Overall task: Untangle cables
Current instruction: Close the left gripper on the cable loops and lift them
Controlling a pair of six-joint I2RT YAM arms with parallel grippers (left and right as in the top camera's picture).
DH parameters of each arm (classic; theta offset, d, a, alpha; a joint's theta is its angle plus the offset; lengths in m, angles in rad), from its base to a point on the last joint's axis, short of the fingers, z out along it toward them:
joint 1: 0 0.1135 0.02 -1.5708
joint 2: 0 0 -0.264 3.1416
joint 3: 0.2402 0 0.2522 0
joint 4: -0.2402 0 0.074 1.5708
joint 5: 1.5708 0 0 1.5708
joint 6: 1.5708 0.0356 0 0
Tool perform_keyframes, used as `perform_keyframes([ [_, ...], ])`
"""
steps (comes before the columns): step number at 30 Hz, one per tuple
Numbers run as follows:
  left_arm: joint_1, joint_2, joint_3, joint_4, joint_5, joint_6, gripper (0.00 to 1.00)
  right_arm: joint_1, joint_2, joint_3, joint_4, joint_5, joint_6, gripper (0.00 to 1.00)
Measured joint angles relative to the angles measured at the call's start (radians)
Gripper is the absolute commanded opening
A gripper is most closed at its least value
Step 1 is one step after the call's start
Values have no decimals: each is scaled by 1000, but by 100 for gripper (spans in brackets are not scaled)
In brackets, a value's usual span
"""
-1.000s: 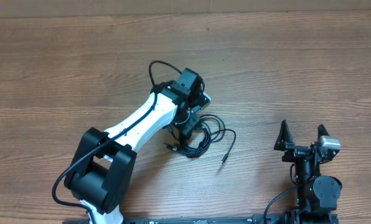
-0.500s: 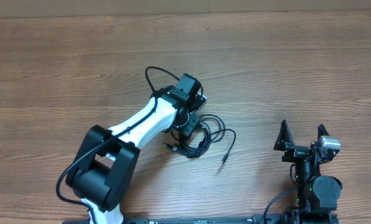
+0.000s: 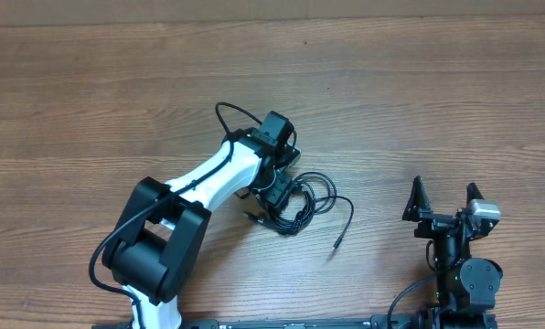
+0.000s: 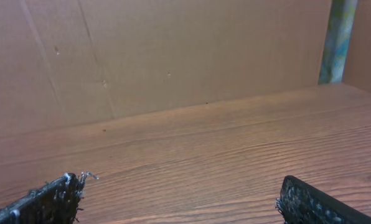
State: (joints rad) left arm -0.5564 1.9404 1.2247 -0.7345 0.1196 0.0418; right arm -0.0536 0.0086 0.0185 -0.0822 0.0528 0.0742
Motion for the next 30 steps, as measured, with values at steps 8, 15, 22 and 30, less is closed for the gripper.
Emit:
perform_keyframes([
  [8,2,-1,8,-1,53,-3,75,0,0,0,0,0,0,100],
  [15,2,5,8,2,79,-8,49,0,0,0,0,0,0,100],
  [22,2,7,6,2,57,-10,30,0,0,0,0,0,0,100],
  [30,2,0,-21,47,61,-62,4,0,0,0,0,-1,0,100],
])
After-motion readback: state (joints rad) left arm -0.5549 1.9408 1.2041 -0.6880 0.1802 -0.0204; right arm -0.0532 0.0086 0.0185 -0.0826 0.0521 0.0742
